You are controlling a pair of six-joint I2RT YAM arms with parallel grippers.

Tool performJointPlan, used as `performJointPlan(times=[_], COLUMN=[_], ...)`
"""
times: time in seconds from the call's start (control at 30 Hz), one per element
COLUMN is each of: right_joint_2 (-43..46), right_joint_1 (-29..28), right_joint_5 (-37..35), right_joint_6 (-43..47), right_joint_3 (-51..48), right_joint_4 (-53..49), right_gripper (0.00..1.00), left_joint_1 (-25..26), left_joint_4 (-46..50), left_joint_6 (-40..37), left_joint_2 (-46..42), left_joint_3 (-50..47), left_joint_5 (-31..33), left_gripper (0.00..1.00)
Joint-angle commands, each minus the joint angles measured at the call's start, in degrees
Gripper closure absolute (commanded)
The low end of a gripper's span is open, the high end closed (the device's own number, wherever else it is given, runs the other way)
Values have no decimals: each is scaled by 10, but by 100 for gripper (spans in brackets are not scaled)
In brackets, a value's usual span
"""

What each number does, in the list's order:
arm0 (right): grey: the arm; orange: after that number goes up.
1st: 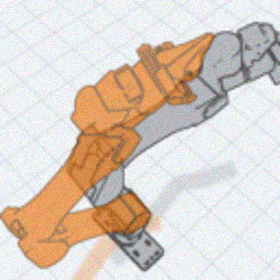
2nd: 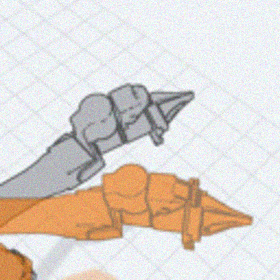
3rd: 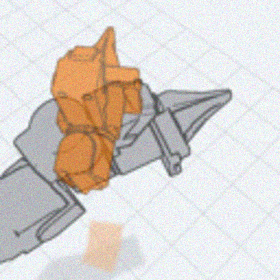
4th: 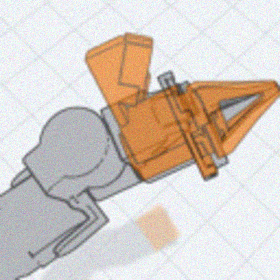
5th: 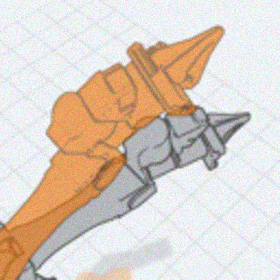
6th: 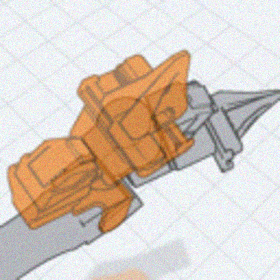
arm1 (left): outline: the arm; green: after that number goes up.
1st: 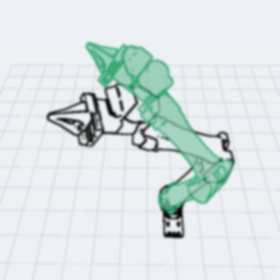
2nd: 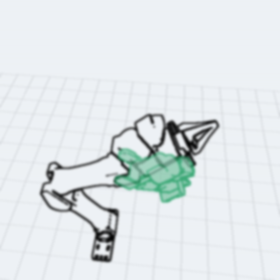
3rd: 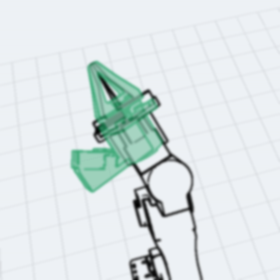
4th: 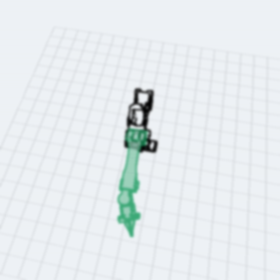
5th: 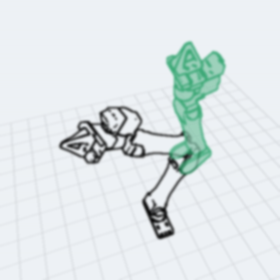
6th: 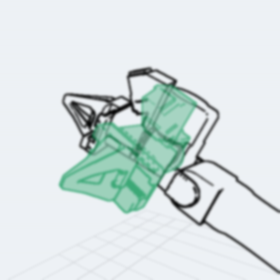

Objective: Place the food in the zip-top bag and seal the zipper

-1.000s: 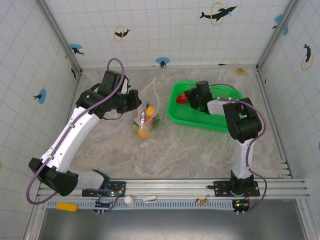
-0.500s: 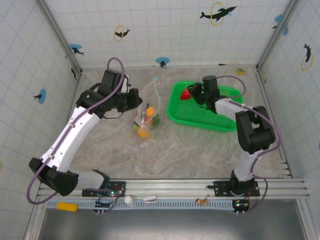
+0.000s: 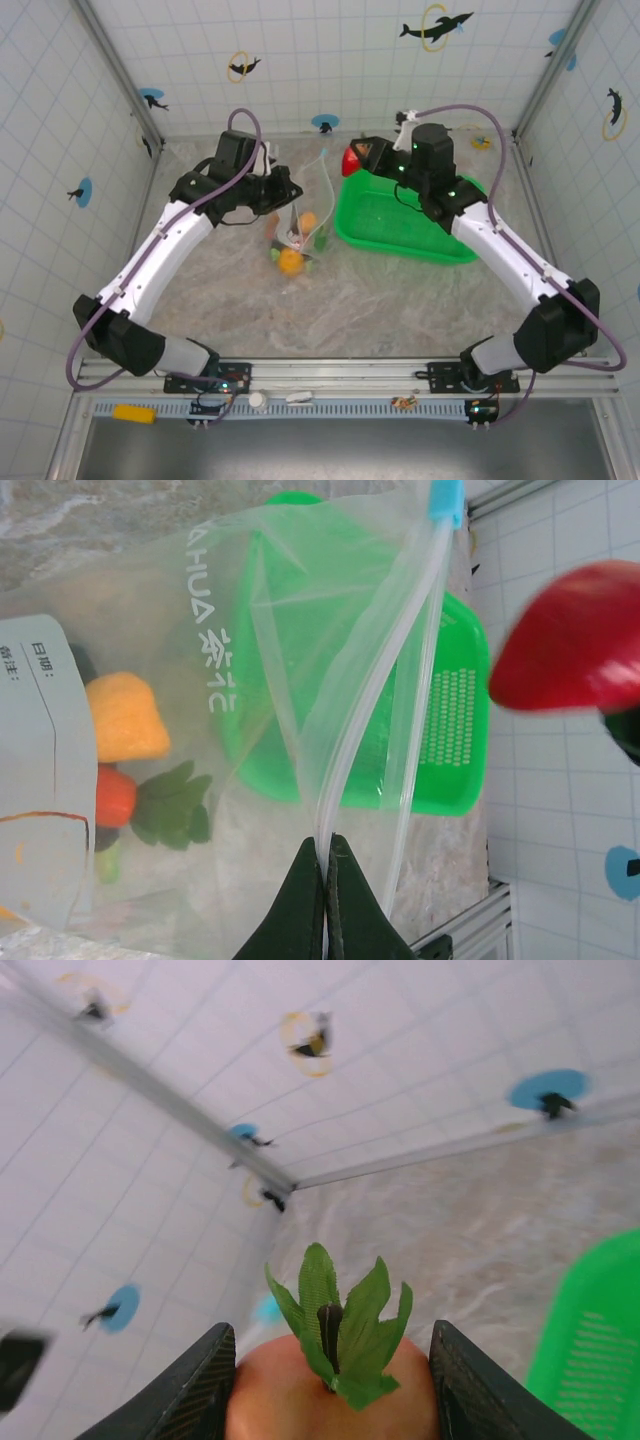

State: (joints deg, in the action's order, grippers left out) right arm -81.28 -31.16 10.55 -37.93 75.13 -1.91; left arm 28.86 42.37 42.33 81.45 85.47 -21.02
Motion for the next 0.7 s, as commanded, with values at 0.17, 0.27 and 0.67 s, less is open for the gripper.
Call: performJointPlan(times=[0.17,0.27,0.67], right_joint_2=[-11,-24,-102], right_joint_1=[-117,-137,-180], right_joint_5=[-68,-103,-189], right_joint_6=[155,173,237], right_joint_3=[88,79,94], right_joint_4=[-98,-97,-120], right_gripper=[49,49,48], left_joint_1=[-4,-4,-5], left_joint_4=[-17,-14,14], left_joint_6=[15,16,13], left_joint_2=[8,3,-15], left_joint_3=[11,12,36], left_joint_5=[-18,-15,4], left_gripper=[100,100,100])
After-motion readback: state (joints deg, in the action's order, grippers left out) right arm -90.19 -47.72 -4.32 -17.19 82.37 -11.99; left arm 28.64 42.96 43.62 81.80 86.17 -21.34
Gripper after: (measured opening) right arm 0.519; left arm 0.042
